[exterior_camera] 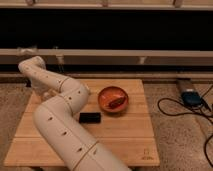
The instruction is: Wipe the white sponge on the table
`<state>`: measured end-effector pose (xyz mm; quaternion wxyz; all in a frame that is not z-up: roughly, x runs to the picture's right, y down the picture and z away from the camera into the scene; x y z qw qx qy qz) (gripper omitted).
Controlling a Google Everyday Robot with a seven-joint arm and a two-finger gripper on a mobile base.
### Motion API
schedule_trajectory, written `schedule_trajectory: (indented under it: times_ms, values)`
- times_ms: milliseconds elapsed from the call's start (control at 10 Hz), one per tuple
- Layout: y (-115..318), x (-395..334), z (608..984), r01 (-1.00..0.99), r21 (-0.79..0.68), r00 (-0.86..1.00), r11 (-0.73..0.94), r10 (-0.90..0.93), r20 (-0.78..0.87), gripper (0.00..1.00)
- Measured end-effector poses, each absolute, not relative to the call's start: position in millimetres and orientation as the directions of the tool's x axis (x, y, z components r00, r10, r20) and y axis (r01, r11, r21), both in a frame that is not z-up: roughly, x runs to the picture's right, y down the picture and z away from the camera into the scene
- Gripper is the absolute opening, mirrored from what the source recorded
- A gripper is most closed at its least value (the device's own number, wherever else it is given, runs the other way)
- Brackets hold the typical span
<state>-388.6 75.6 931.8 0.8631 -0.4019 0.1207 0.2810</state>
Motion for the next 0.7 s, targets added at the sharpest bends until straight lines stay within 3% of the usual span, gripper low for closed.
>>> schedule_trajectory:
  times_ms: [700]
  values:
    - [92.2,-398.9,917.6,-0.528,-0.661,0.849,0.533,0.299,-0.436,0.00]
